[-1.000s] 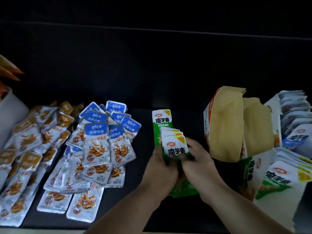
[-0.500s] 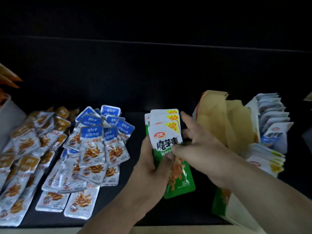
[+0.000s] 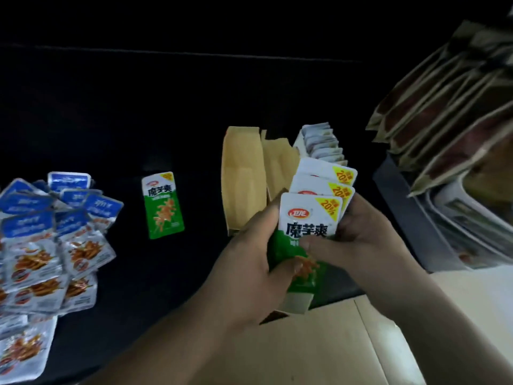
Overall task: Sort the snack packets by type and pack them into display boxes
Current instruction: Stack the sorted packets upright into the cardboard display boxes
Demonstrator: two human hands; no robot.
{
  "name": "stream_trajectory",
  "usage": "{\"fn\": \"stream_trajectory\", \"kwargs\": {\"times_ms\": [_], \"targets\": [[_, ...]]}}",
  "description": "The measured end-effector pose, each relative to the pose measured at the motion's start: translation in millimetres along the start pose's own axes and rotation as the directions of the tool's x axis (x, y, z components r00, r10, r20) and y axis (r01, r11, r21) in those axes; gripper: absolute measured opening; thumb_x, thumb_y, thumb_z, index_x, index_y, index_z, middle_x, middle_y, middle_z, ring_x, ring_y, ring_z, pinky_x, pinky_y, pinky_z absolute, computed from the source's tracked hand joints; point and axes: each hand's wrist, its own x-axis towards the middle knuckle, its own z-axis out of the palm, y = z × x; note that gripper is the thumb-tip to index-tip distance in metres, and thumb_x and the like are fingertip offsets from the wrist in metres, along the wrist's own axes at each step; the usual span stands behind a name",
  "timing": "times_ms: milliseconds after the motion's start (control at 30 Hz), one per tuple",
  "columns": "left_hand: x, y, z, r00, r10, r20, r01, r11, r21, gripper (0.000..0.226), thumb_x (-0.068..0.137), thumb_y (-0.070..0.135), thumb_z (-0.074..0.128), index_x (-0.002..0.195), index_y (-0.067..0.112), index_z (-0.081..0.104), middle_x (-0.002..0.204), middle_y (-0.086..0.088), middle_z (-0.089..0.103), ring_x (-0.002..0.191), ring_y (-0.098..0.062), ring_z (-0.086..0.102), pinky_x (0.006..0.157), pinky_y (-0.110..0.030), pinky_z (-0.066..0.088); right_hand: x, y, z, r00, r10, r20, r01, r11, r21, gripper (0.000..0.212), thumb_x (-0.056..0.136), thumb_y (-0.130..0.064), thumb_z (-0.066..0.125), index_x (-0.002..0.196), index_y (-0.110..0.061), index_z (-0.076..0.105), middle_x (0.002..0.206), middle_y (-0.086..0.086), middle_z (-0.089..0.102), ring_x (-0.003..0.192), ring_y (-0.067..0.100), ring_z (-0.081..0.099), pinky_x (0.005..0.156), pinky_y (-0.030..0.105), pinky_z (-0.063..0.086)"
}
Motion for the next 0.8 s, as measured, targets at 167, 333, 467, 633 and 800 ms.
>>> {"fn": "stream_trajectory", "kwargs": {"times_ms": [167, 333, 467, 633, 800], "targets": [[16, -15, 14, 0.987, 0.147, -0.065, -0.114, 0.924, 0.364, 0.066, 0.084, 0.028, 0.08, 0.141, 0.045, 0.049, 0.132, 0.03, 0.046, 0.127, -0.002, 0.045, 0.105, -0.034, 0.047, 6, 24, -9, 0.994, -0.052, -0.095, 0.035, 0.984, -0.176, 0.043, 0.085, -0.003, 0.078, 0.117, -0.032, 0.072, 0.112, -0.011, 0.077, 0.107, 0.008, 0.072, 0.092, 0.043, 0.059], [6, -54, 18, 0.995, 0.056, -0.082, -0.015, 0.903, 0.43, 0.1, 0.079, 0.019, 0.083, 0.156, 0.049, 0.026, 0.146, 0.027, 0.022, 0.139, 0.001, 0.033, 0.112, -0.019, 0.038, 1, 51, -3, 0.973, -0.057, -0.222, 0.029, 0.992, -0.126, 0.045, 0.084, -0.003, 0.08, 0.113, -0.036, 0.069, 0.108, -0.015, 0.078, 0.103, 0.006, 0.073, 0.09, 0.042, 0.06], [0, -69, 21, 0.987, -0.14, -0.077, 0.153, 0.967, 0.204, 0.093, 0.087, 0.019, 0.078, 0.158, 0.049, 0.026, 0.152, 0.034, 0.032, 0.134, 0.014, 0.039, 0.106, -0.009, 0.036, 7, 56, -2, 0.967, -0.108, -0.23, 0.099, 0.994, -0.049, 0.046, 0.085, -0.001, 0.08, 0.112, -0.036, 0.069, 0.111, -0.011, 0.078, 0.108, 0.011, 0.073, 0.095, 0.049, 0.059], [-6, -78, 19, 0.977, -0.2, -0.071, 0.203, 0.979, 0.032, 0.053, 0.094, 0.02, 0.073, 0.134, 0.052, 0.06, 0.124, 0.017, 0.065, 0.112, -0.002, 0.065, 0.096, -0.039, 0.058, 10, 65, 5, 0.969, -0.156, -0.19, 0.117, 0.972, -0.203, 0.047, 0.085, -0.006, 0.08, 0.118, -0.037, 0.068, 0.113, -0.019, 0.075, 0.111, 0.004, 0.069, 0.096, 0.044, 0.059], [-7, -78, 20, 0.98, -0.18, -0.087, 0.182, 0.983, 0.007, 0.052, 0.093, 0.016, 0.074, 0.132, 0.048, 0.063, 0.125, 0.02, 0.065, 0.112, 0.001, 0.065, 0.097, -0.032, 0.057, 16, 90, 4, 0.857, -0.498, -0.134, 0.228, 0.599, -0.768, 0.043, 0.074, -0.039, 0.08, 0.113, -0.021, 0.075, 0.114, -0.012, 0.061, 0.106, 0.025, 0.056, 0.09, 0.047, 0.049]]}}
